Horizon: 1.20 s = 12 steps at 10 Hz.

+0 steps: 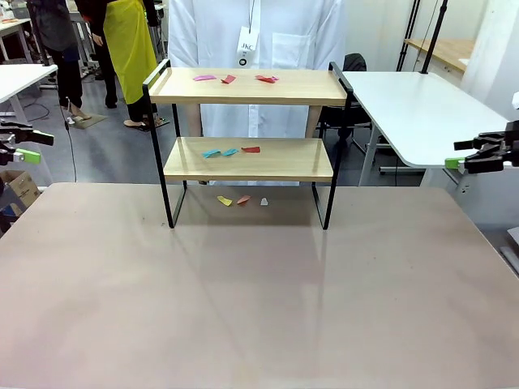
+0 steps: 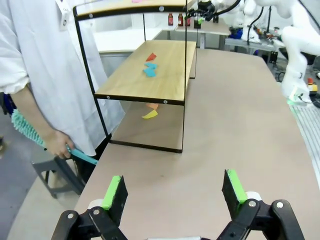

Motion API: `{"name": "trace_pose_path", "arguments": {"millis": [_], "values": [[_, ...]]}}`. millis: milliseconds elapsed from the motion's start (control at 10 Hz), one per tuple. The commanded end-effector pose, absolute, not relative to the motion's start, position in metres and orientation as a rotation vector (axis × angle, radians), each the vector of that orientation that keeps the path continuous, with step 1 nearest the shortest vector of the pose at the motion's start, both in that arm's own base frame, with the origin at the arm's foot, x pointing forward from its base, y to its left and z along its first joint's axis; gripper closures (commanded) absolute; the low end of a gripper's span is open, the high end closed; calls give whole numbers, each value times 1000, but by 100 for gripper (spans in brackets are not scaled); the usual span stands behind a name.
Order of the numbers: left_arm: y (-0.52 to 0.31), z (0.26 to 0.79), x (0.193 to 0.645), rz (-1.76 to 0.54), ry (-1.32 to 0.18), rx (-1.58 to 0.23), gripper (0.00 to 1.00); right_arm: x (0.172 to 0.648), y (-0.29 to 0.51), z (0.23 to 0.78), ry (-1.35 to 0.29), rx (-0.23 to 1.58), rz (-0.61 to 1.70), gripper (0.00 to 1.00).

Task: Clean the shelf.
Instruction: Pick up the Duster handed by the human.

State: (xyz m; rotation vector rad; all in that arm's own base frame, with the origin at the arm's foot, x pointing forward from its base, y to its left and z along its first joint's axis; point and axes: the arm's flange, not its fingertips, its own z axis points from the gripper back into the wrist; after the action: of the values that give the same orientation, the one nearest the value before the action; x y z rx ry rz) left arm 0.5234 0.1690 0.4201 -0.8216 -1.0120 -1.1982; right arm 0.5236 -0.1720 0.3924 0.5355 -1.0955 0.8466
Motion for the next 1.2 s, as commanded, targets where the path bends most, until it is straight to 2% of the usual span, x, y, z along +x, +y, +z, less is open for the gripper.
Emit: {"name": "trace_pose_path", "arguments": {"millis": [0,600,1100], "values": [[173,414,536,-1201,-1069,-877,0,543,-182,388,-1118,561,897,0],[165,391,560,-1121,-1092,-1010,0,560,-186,367,-1073,592,879,0],[168,400,551,-1140,-1190,-1068,0,550,-182,385,-1196,628,926,0]]}}
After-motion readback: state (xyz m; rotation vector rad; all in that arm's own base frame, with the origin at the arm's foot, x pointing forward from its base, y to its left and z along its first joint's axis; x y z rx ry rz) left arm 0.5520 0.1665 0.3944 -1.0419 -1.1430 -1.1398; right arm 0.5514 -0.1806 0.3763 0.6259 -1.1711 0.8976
